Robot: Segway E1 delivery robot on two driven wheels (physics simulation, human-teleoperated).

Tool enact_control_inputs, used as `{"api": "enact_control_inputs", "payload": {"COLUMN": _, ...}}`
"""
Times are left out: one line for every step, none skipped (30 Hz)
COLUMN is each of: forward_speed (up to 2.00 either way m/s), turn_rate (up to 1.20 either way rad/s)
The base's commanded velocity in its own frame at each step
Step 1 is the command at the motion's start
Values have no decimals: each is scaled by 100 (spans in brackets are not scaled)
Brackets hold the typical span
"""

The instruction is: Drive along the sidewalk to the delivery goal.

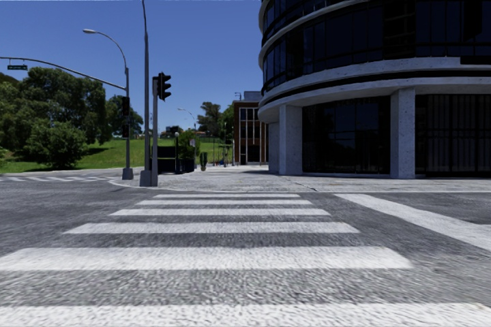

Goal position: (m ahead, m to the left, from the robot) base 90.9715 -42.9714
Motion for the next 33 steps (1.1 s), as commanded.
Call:
{"api": "enact_control_inputs", "payload": {"forward_speed": 200, "turn_rate": 0}}
{"api": "enact_control_inputs", "payload": {"forward_speed": 200, "turn_rate": 0}}
{"api": "enact_control_inputs", "payload": {"forward_speed": 200, "turn_rate": 0}}
{"api": "enact_control_inputs", "payload": {"forward_speed": 200, "turn_rate": 0}}
{"api": "enact_control_inputs", "payload": {"forward_speed": 200, "turn_rate": 0}}
{"api": "enact_control_inputs", "payload": {"forward_speed": 200, "turn_rate": 0}}
{"api": "enact_control_inputs", "payload": {"forward_speed": 200, "turn_rate": 0}}
{"api": "enact_control_inputs", "payload": {"forward_speed": 200, "turn_rate": 0}}
{"api": "enact_control_inputs", "payload": {"forward_speed": 200, "turn_rate": 0}}
{"api": "enact_control_inputs", "payload": {"forward_speed": 200, "turn_rate": 0}}
{"api": "enact_control_inputs", "payload": {"forward_speed": 200, "turn_rate": 0}}
{"api": "enact_control_inputs", "payload": {"forward_speed": 200, "turn_rate": 0}}
{"api": "enact_control_inputs", "payload": {"forward_speed": 200, "turn_rate": 0}}
{"api": "enact_control_inputs", "payload": {"forward_speed": 200, "turn_rate": 0}}
{"api": "enact_control_inputs", "payload": {"forward_speed": 200, "turn_rate": 0}}
{"api": "enact_control_inputs", "payload": {"forward_speed": 200, "turn_rate": 0}}
{"api": "enact_control_inputs", "payload": {"forward_speed": 200, "turn_rate": 0}}
{"api": "enact_control_inputs", "payload": {"forward_speed": 200, "turn_rate": 0}}
{"api": "enact_control_inputs", "payload": {"forward_speed": 200, "turn_rate": 0}}
{"api": "enact_control_inputs", "payload": {"forward_speed": 200, "turn_rate": 0}}
{"api": "enact_control_inputs", "payload": {"forward_speed": 200, "turn_rate": 0}}
{"api": "enact_control_inputs", "payload": {"forward_speed": 200, "turn_rate": 0}}
{"api": "enact_control_inputs", "payload": {"forward_speed": 200, "turn_rate": 0}}
{"api": "enact_control_inputs", "payload": {"forward_speed": 200, "turn_rate": 0}}
{"api": "enact_control_inputs", "payload": {"forward_speed": 200, "turn_rate": 0}}
{"api": "enact_control_inputs", "payload": {"forward_speed": 200, "turn_rate": 0}}
{"api": "enact_control_inputs", "payload": {"forward_speed": 200, "turn_rate": 0}}
{"api": "enact_control_inputs", "payload": {"forward_speed": 200, "turn_rate": 0}}
{"api": "enact_control_inputs", "payload": {"forward_speed": 200, "turn_rate": 0}}
{"api": "enact_control_inputs", "payload": {"forward_speed": 200, "turn_rate": 0}}
{"api": "enact_control_inputs", "payload": {"forward_speed": 200, "turn_rate": 0}}
{"api": "enact_control_inputs", "payload": {"forward_speed": 200, "turn_rate": 0}}
{"api": "enact_control_inputs", "payload": {"forward_speed": 200, "turn_rate": 0}}
